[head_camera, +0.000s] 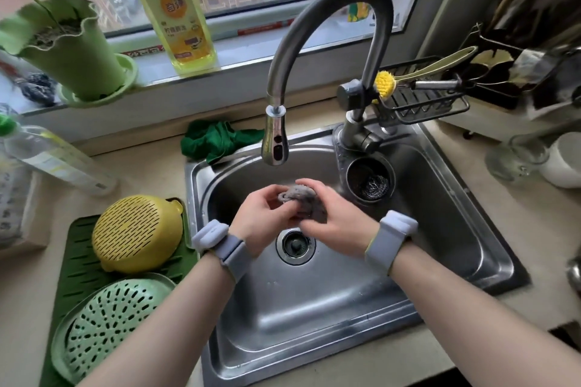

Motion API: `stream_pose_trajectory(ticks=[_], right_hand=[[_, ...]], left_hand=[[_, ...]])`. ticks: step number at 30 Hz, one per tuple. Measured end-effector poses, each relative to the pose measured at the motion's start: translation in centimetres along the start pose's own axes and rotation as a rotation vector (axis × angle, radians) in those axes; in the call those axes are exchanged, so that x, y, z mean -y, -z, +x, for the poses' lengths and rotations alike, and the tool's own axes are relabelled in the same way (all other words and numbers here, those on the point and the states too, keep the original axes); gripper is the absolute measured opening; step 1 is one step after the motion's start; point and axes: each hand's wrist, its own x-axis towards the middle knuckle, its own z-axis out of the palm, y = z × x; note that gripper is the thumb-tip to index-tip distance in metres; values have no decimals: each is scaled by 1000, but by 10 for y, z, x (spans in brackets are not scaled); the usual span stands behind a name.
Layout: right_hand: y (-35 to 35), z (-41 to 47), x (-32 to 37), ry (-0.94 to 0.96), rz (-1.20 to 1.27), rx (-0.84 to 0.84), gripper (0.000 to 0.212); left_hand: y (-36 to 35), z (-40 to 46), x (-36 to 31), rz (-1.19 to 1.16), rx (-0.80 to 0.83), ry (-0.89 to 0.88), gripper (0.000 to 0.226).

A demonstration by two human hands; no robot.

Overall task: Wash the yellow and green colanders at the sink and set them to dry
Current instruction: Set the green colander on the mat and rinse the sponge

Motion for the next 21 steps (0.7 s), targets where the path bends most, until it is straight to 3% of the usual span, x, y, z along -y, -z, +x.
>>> stream_pose_trajectory(ticks=[2, 4, 6, 7, 9, 11, 13, 15, 18, 21], right_hand=[[-15, -1, -8, -31, 142, -14, 69], [-24, 2, -17, -70, 120, -86, 54], [-26, 4, -24, -58, -111, -77, 43], [-28, 6, -29, -53, -212, -35, 41], [-29, 8, -31, -14, -373, 27, 36], [-29, 11, -27, 152, -523, 0, 24], [-29, 15, -34, 241, -592, -37, 25], [-26, 20, -31, 217, -699, -29, 21], [-21, 29, -25, 0, -806, 111, 17], [-22, 37, -18, -225, -714, 214, 21]], left_hand=[[-4, -2, 3, -97, 41, 25, 20], [-5, -1, 6, -18, 40, 30, 15], [0, 3, 6, 150, 15, 121, 8], [3, 6, 7, 158, 41, 226, 18], [9, 5, 4, 53, 177, 424, 41], [8, 6, 7, -27, 259, 452, 42], [4, 10, 15, 15, 225, 361, 34], [2, 15, 23, 275, 120, 163, 32], [-7, 21, 37, 797, -55, -95, 28], [-9, 20, 60, 1031, -143, -335, 12]])
